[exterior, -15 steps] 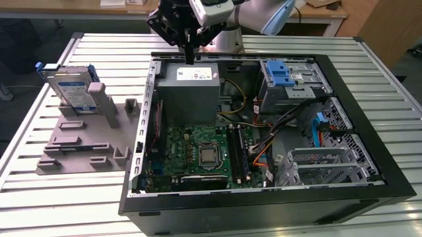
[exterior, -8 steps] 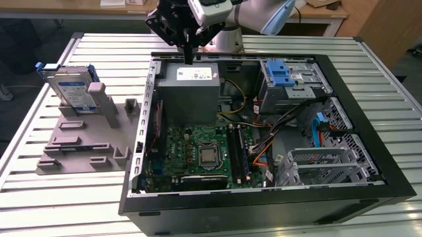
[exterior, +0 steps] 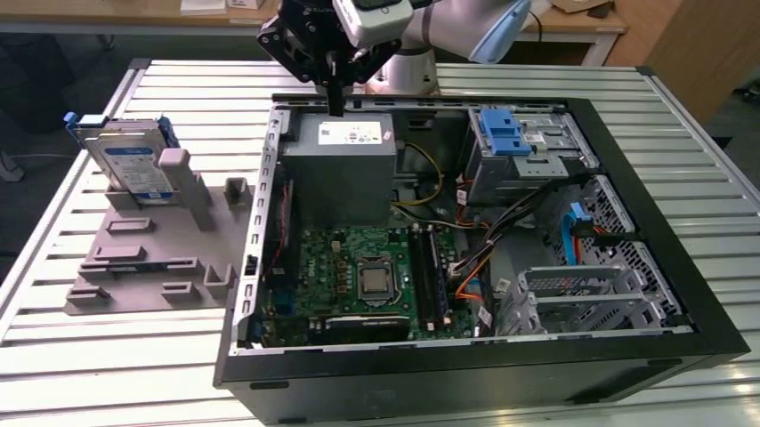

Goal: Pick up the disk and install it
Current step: 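Reach for the disk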

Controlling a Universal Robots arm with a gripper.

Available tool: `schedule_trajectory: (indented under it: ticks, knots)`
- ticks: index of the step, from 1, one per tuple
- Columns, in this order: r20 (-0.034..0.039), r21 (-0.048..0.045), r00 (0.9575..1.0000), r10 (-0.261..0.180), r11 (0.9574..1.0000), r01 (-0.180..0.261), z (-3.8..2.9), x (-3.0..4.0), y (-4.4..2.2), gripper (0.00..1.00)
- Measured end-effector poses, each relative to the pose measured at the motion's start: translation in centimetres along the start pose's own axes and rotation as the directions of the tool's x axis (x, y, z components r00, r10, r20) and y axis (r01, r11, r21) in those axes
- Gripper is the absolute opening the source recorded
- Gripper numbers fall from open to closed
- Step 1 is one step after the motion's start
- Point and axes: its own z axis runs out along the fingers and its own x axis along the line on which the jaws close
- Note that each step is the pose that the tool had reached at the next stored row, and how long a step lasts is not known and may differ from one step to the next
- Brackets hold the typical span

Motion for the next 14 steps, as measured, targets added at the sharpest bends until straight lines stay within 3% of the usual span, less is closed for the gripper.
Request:
schedule_trajectory:
  ticks: [14]
  knots:
    - [0.0,0.0,1.0,0.0,1.0,0.0,0.0,0.78,-0.06,0.11]
